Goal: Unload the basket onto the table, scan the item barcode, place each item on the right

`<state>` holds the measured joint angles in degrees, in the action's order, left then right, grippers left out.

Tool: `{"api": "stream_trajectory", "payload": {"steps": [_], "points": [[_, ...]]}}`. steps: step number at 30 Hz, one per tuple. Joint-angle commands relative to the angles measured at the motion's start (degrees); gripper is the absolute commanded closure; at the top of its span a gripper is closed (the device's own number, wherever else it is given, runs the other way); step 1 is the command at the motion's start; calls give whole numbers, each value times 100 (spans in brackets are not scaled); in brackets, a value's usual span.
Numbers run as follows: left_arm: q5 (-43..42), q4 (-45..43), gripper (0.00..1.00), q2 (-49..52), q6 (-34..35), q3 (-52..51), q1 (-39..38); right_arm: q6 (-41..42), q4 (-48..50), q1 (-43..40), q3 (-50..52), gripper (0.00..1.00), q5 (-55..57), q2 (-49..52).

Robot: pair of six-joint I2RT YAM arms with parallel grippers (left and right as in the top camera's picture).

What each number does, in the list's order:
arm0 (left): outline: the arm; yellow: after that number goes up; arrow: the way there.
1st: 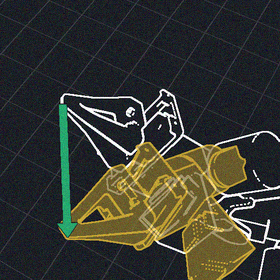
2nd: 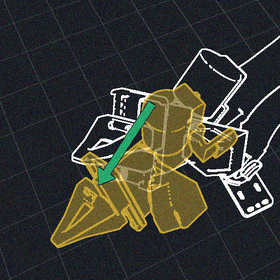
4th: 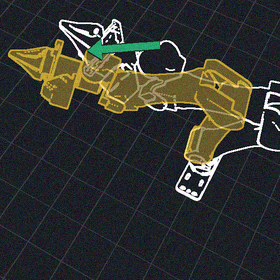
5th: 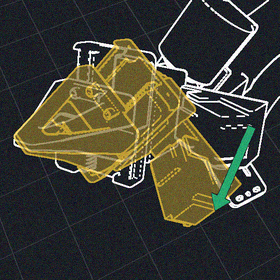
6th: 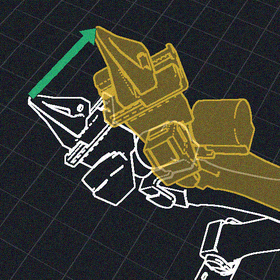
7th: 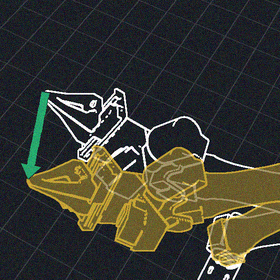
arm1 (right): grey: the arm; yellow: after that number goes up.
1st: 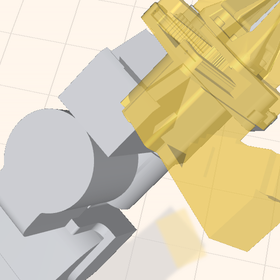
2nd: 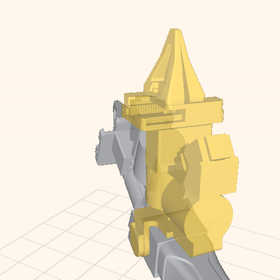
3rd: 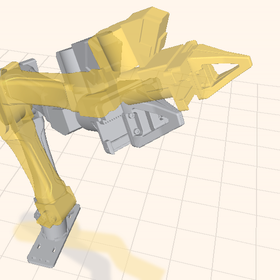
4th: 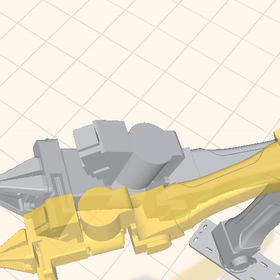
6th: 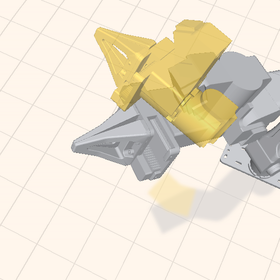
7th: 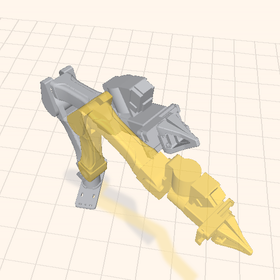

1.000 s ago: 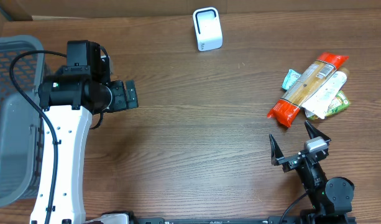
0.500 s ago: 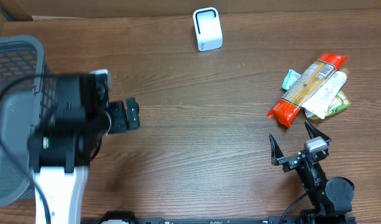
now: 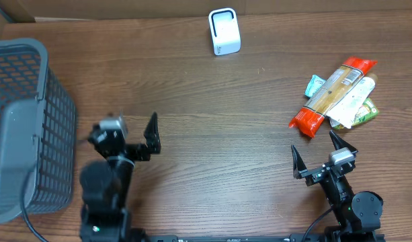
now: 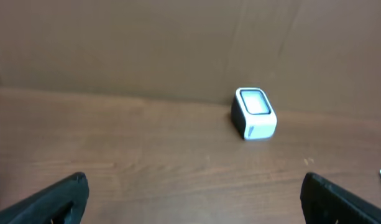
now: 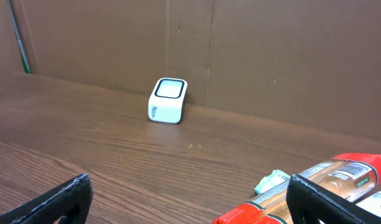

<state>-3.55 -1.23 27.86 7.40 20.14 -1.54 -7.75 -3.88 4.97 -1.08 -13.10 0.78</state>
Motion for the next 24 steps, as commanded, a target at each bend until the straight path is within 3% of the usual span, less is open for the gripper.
{"api": "stream_trajectory", "payload": {"steps": [1,8,15,24], "points": [[-96,-625,1,-568,-413,-903,-37,-22,44,33,61,0,22,-61],[-94,-938,0,-1593,-619,-2002,-37,-22,44,33,61,0,22,-61],[-76,568,0,-2186,-872,-1987,-37,-22,44,33,61,0,22,-61],[-48,542,0,-2761,-870,-1982,-31,-22,44,33,61,0,22,-61]]}}
